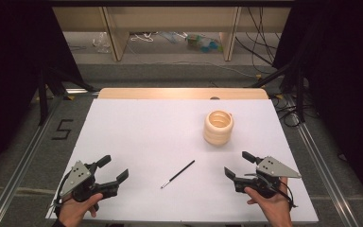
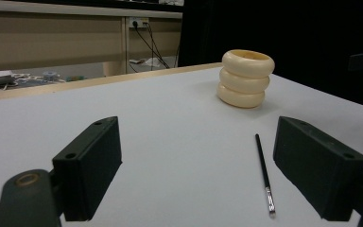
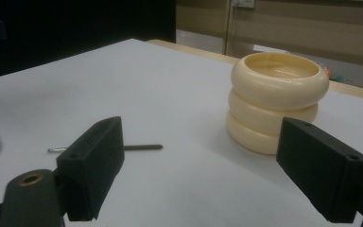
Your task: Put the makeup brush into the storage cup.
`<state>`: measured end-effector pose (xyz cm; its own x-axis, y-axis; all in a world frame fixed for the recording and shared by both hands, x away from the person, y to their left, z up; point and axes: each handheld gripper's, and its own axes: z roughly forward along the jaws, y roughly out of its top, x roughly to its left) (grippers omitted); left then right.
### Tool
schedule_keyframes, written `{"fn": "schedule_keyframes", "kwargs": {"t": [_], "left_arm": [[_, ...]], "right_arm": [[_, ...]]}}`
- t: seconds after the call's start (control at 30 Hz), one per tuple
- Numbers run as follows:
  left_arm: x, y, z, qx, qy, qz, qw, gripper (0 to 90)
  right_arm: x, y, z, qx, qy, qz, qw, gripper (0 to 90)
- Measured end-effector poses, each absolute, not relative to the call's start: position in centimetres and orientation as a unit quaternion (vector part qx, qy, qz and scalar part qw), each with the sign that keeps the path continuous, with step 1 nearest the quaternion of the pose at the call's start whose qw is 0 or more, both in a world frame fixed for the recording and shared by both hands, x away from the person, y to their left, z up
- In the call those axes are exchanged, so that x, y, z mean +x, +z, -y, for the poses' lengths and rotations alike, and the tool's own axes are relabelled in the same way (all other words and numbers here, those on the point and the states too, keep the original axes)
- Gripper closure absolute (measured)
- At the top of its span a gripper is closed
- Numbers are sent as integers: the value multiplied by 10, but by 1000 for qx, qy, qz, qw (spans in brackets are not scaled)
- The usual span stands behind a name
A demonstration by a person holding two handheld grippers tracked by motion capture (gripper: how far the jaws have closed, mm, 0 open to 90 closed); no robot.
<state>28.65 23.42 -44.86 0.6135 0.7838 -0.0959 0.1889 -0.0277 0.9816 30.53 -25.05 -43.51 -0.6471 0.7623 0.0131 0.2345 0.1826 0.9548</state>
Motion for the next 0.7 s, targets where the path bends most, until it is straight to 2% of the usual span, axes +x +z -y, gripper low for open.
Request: {"fn": "schedule_keyframes", "kwargs": {"t": [0.7], "left_arm": [[287, -450, -234, 676, 248, -363, 591, 161]], "right_arm": [[312, -433, 239, 312, 514, -773, 204, 155]]}}
